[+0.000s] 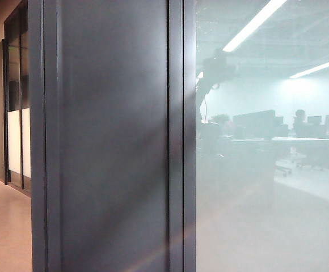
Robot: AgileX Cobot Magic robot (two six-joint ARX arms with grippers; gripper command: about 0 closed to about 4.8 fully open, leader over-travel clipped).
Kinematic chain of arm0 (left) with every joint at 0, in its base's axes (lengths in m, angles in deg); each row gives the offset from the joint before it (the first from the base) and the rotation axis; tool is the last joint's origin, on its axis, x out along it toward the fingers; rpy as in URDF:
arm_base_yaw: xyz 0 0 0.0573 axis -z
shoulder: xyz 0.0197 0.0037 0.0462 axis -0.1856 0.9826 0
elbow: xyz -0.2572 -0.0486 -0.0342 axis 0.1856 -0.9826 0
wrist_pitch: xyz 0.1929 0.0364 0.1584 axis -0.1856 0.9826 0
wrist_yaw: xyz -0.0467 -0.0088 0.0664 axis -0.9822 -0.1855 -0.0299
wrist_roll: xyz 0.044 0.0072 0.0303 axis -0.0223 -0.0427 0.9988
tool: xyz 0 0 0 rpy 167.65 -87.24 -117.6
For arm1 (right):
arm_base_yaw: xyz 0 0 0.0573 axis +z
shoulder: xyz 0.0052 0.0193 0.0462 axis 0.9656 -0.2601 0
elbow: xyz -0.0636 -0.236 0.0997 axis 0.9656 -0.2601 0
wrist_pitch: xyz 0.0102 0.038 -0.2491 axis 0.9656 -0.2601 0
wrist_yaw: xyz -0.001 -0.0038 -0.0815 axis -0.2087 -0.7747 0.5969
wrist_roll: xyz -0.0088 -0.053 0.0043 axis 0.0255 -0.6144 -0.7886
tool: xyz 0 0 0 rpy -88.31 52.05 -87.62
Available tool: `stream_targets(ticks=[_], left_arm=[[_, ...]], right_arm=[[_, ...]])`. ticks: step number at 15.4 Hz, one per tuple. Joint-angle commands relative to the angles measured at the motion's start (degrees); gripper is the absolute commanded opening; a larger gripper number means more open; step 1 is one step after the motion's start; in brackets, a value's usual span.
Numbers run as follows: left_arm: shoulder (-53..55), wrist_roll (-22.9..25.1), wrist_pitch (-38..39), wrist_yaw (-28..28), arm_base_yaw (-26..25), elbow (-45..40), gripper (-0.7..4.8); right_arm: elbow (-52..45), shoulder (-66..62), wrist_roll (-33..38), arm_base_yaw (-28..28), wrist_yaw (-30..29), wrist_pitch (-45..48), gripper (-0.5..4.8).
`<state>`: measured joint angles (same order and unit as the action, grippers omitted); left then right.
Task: Raise the arm to find the leftmost switch on the wall and turn off the lights.
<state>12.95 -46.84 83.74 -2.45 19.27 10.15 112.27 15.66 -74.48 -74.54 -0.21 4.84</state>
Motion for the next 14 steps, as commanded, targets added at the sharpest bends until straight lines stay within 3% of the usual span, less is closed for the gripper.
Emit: stream_targets(ticks=[1,3,4,7,14], left_arm=[[-1.5,-0.9,-3.5,1.4,0.0,-3.9,-0.06],[-1.5,-0.9,-3.6,3.4,0.0,-4.0,-0.06],[-1.5,-0.5,-3.6,4.7,0.0,-4.2,-0.06],[-1.5,-1.0,-4.0,4.4,0.0,-4.9,-0.06],[-1.5,-2.4,-3.9,4.4,0.0,-4.9,-0.05]], right_arm=[[-2.3,0.8,-0.4,0.1,-0.3,0.5,-0.01],[-3.7,0.8,-0.3,0.1,-2.5,3.6,-0.01],[-6.0,0.7,-0.4,0.1,-6.9,8.8,-0.01],[-12.0,0.7,-0.3,0.1,-12.3,16.2,-0.01],[-13.5,0.8,-0.3,0.1,-12.3,9.7,-0.01]])
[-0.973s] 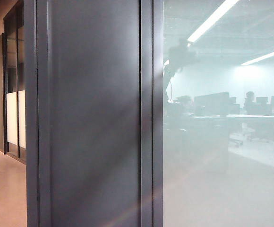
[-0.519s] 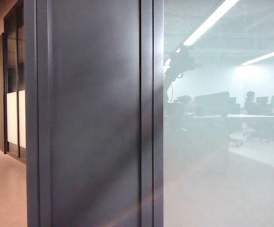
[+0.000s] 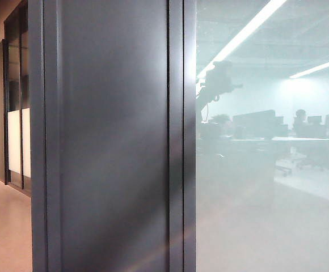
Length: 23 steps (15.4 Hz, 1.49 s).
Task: Raise the arm to find the leftmost switch on the wall and turn off the lights.
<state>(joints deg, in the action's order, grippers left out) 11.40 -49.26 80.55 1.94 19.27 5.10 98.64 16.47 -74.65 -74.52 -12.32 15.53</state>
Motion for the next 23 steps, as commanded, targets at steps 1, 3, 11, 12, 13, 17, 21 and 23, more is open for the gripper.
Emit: stream_targets(ticks=[1,3,11,12,13,17,21,23], left_arm=[[0.1,0.0,-0.7,0.0,0.0,0.1,-0.05],[0.0,0.0,-0.7,0.0,0.0,0.1,-0.05],[-3.2,12.9,-2.6,8.2,-5.4,-5.9,-0.05],[-3.7,9.0,-4.7,6.5,-8.2,-9.2,-0.05],[-3.7,7.7,-6.9,5.7,-9.1,-11.4,-0.05],[-3.7,5.3,-18.0,4.1,-9.9,-20.1,-0.05],[-3.7,4.8,-19.5,4.0,-11.3,-22.3,-0.05],[-3.7,5.4,-18.1,4.0,-11.3,-22.3,-0.05]], right_arm=[[0.2,0.0,-0.2,0.0,-0.2,-1.5,-0.01],[0.2,0.0,-0.2,0.0,-0.2,-1.7,-0.01],[0.2,0.0,-0.2,0.0,-0.2,-1.7,-0.01],[0.2,0.0,-0.2,0.0,-0.2,-1.7,-0.01],[0.2,-0.1,-0.2,0.0,-0.2,-1.7,-0.01],[0.2,0.0,-0.2,0.0,-0.2,-1.8,-0.01],[0.2,0.0,-0.2,0.0,-0.2,-1.8,-0.01],[0.2,0.0,-0.2,0.0,-0.2,-1.8,-0.01]])
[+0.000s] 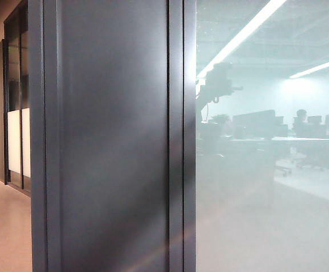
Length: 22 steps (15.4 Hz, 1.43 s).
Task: Raise the arm to find the leftmost switch on the wall and turn off the lights.
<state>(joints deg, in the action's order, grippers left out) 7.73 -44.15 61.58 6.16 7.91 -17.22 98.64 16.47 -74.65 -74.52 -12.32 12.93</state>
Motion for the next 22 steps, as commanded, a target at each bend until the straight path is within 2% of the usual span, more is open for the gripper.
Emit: stream_targets(ticks=[1,6,22], left_arm=[[0.0,0.3,1.8,-0.4,0.0,0.0,-0.05],[0.0,0.3,4.5,-5.5,0.2,0.0,-0.05],[0.0,0.2,4.5,-5.5,0.2,0.0,-0.05]], right_arm=[[0.2,0.0,-0.2,0.0,-0.2,0.8,-0.01],[0.2,0.0,-0.2,0.0,-0.2,0.8,-0.01],[0.2,0.0,-0.2,0.0,-0.2,0.8,-0.01]])
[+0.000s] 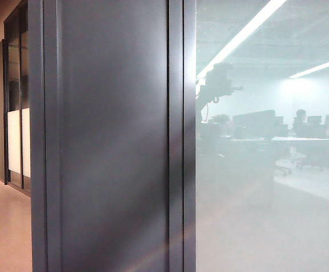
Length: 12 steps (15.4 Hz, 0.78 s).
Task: Raise the arm to find the leftmost switch on the wall and turn off the lights.
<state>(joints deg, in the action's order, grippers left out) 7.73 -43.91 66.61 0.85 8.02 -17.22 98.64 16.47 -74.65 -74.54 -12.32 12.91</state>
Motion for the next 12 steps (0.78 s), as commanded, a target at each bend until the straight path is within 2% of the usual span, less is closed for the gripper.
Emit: stream_targets(ticks=[1,8,12], left_arm=[[0.0,0.0,-0.5,-0.2,0.1,0.0,-0.05],[0.0,0.0,-0.5,-0.2,0.1,0.0,-0.05],[0.0,0.0,-0.5,-0.2,0.1,0.0,-0.05]], right_arm=[[0.2,0.0,-0.2,0.1,-0.2,0.8,-0.01],[-0.2,0.2,-0.2,0.1,-0.2,0.5,-0.01],[-10.2,4.3,-0.6,-0.4,2.0,6.7,-0.01]])
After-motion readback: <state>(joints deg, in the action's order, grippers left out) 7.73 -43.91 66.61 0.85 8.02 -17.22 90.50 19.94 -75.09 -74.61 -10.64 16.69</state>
